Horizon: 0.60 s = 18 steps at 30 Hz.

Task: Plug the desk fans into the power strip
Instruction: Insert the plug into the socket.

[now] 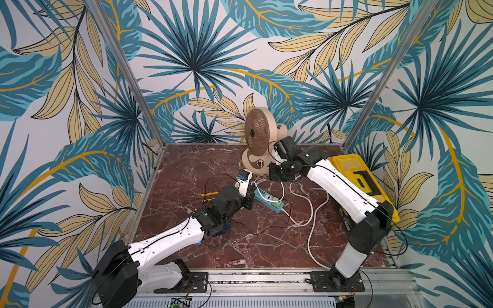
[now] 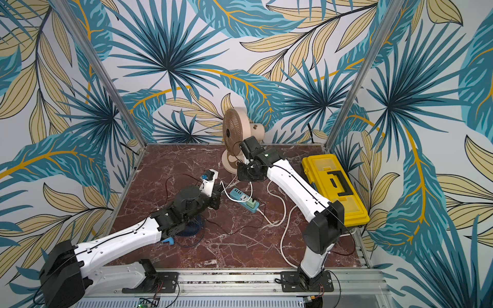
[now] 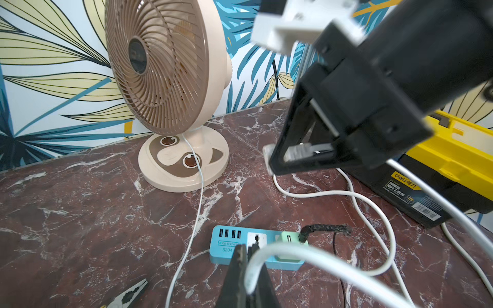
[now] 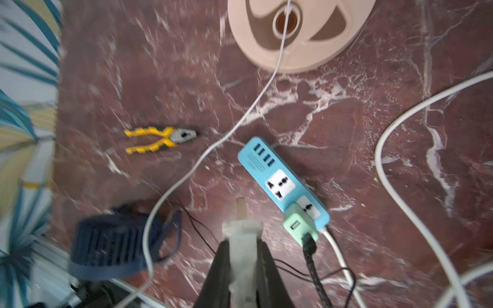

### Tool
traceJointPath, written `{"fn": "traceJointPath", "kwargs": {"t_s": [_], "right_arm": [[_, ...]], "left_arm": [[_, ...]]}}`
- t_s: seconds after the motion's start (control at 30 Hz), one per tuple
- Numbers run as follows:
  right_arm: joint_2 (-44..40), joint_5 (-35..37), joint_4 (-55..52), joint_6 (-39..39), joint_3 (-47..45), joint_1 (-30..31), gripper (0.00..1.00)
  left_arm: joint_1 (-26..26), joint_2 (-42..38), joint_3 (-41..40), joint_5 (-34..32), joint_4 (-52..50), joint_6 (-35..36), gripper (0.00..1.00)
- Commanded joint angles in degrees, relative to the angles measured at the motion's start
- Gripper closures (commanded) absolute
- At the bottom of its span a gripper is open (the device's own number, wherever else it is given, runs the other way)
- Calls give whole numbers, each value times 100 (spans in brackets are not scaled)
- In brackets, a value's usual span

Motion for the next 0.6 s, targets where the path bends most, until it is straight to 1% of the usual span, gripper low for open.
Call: {"fn": "traceJointPath", "kwargs": {"t_s": [0.0,0.13,0.23,0.3,0.4,0.57], "right_arm": [[620,103,-1604,-1561,708,37,100],[1328,181,-2580,-2168,1352,87,100],[1685,251,-2962,-2483,1521,224,100],[1887,262,-3038,-2626,1565,329,100],[2121,287,-3049,-2736,1653,407,100],[2669,366,-3100,-2876,1951,442,100]], "left_arm": [[58,-8,64,189,-463,-129,100],[190,61,-74,267,-155,-344,100],[207,136,-189,274,99,-472,100],[204,178,-254,291,241,-488,100],[205,150,-375,86,356,-440,100],[206,115,-762,-108,856,-402,100]]}}
